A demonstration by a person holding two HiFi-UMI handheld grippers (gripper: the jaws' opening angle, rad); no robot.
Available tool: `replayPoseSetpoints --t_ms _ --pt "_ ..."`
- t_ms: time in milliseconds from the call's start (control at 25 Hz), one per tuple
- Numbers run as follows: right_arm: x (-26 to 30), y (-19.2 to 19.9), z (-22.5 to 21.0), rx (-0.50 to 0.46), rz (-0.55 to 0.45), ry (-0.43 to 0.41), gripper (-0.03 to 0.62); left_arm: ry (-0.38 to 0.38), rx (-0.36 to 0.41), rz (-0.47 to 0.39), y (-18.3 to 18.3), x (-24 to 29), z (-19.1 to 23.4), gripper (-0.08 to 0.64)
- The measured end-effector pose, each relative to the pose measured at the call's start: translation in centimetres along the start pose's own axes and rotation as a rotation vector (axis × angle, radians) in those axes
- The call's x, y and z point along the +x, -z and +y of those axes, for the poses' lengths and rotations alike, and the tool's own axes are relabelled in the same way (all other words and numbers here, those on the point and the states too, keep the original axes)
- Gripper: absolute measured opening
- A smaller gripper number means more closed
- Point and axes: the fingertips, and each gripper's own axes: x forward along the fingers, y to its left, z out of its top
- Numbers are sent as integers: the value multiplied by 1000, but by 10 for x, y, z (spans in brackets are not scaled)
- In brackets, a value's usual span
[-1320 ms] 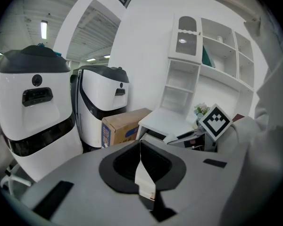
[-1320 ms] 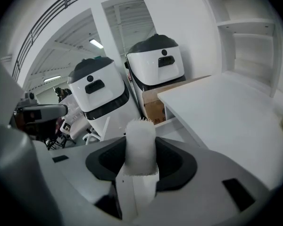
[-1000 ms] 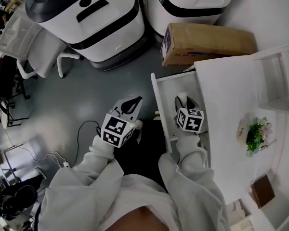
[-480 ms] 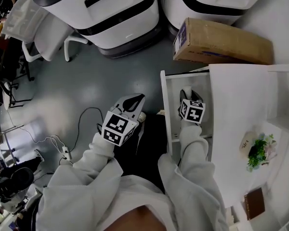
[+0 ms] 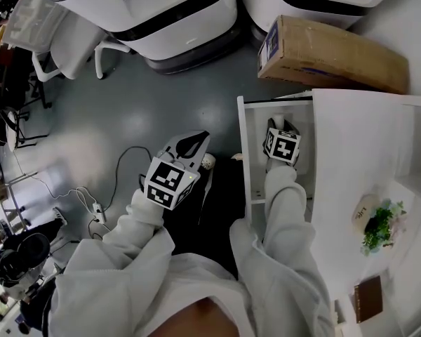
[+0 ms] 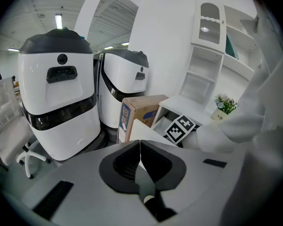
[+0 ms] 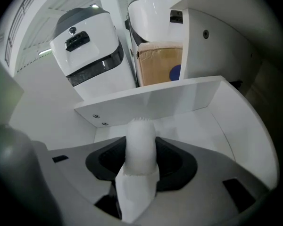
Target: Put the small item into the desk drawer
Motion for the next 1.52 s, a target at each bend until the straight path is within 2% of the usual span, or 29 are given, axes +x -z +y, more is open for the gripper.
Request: replayPoseSetpoints --t_ms 160,440,520,640,840,1040,1520 --pt "10 13 -4 10 43 29 195 -3 -5 6 2 1 -1 17" --pt "14 16 -4 31 16 55 196 -16 -9 20 10 -3 1 17" --pt "14 16 -1 37 16 44 203 -14 -9 21 11 -4 0 17" --pt "12 15 5 55 5 0 278 -3 -3 21 9 -4 -4 17" --pt "0 4 10 84 -45 -23 312 15 14 11 2 -6 -8 17" --pt "-12 0 10 75 -81 -41 324 37 33 0 -2 -6 -12 17" --pt "-57 -5 20 119 -138 -62 324 107 74 -53 -19 -15 -21 17"
